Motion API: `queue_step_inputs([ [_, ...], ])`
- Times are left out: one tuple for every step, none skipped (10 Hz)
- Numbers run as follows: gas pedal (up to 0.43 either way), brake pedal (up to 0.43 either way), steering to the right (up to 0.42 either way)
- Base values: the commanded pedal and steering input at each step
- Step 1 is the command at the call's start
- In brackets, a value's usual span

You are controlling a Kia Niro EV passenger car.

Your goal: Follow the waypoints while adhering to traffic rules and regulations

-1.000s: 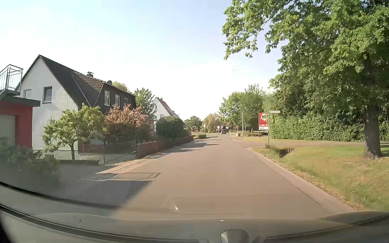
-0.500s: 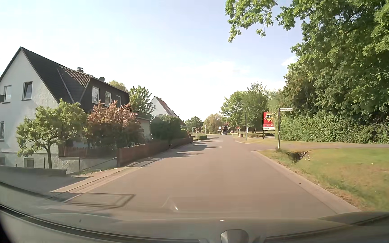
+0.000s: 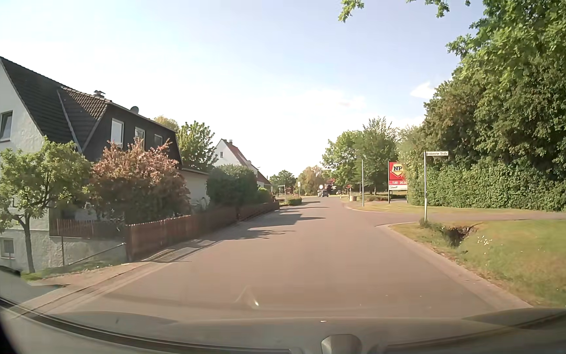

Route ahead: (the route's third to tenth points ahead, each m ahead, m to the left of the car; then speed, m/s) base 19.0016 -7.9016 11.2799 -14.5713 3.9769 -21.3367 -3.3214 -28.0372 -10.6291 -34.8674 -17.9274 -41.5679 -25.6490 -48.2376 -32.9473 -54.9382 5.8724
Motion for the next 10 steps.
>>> queue_step_inputs([
  [0.047,0.006,0.001],
  [0.028,0.006,0.002],
  [0.0,0.006,0.002],
  [0.0,0.006,0.002],
  [0.0,0.006,0.003],
  [0.0,0.006,0.003],
  [0.0,0.006,0.003],
  [0.0,0.006,0.003],
  [0.0,0.006,0.003],
  [0.0,0.006,0.003],
])
